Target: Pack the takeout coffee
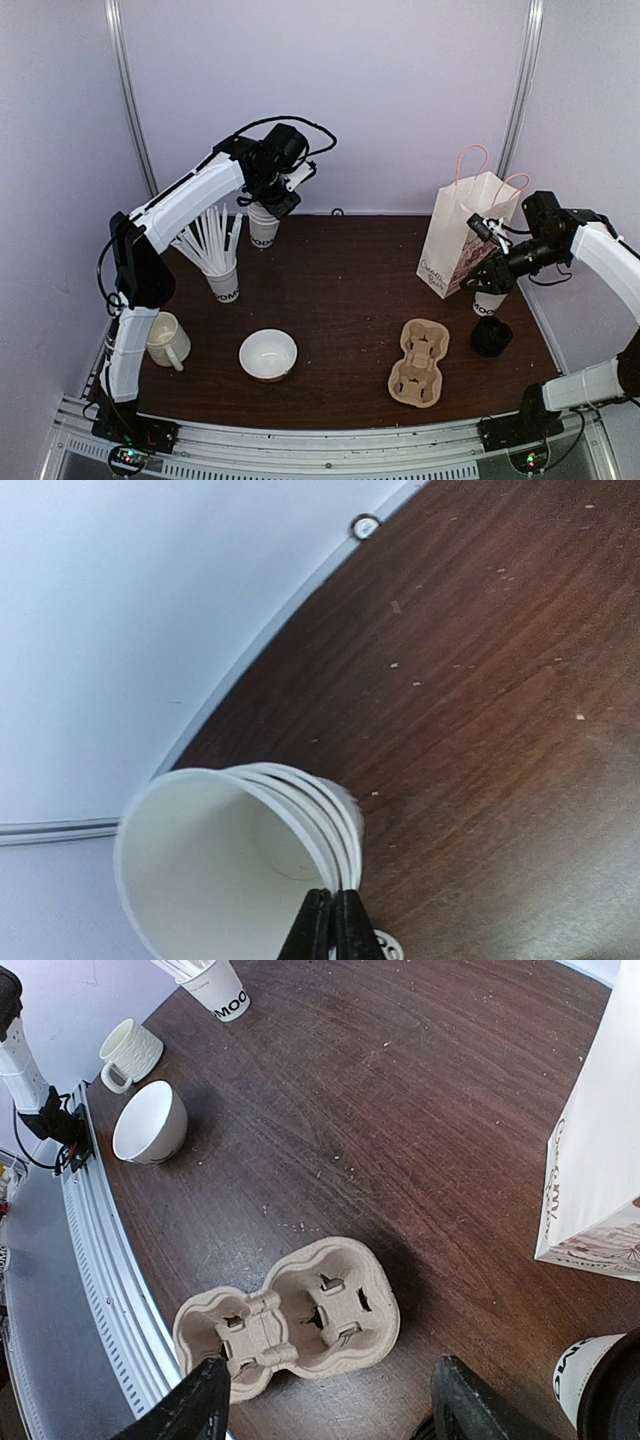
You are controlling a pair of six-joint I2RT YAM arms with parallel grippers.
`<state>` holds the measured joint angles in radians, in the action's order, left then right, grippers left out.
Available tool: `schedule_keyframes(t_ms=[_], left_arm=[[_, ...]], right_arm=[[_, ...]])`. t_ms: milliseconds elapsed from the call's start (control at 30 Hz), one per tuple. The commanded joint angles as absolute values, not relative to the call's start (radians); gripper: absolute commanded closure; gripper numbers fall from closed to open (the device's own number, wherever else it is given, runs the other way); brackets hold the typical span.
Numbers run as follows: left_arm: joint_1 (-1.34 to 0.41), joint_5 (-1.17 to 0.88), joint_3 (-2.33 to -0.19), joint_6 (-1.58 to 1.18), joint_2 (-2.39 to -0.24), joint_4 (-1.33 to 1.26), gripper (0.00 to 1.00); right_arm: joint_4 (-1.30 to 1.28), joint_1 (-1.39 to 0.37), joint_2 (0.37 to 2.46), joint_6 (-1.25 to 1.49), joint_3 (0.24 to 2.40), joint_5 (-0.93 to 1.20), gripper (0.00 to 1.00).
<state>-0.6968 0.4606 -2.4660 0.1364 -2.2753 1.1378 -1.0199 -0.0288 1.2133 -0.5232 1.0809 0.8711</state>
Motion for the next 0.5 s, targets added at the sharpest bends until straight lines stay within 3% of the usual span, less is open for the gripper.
schedule_keyframes(t_ms=[0, 67, 167, 267, 467], left_arm=[[-0.648, 0.204, -2.468, 0.019, -2.231, 1.127, 1.0], [-0.709, 0.492, -2.361, 0.143, -2.193, 1.032, 1.0], [-0.657, 0.246, -2.429, 0.024, -2.205, 1.11, 1.0], [-0.687, 0.386, -2.405, 0.091, -2.204, 1.092, 1.0], [-0.702, 0.407, -2.419, 0.098, -2.191, 1.106, 1.0]], right_arm=[[-1.011, -0.038, 1.19, -0.518, 1.074, 0.882, 0.28], [-1.007, -0.037, 1.191, -0.517, 1.072, 0.881, 0.28], [-1.006, -0.037, 1.195, -0.517, 1.074, 0.882, 0.28], [-1.007, -0.038, 1.199, -0.517, 1.075, 0.885, 0.28], [-1.007, -0.038, 1.2, -0.517, 1.075, 0.886, 0.28]])
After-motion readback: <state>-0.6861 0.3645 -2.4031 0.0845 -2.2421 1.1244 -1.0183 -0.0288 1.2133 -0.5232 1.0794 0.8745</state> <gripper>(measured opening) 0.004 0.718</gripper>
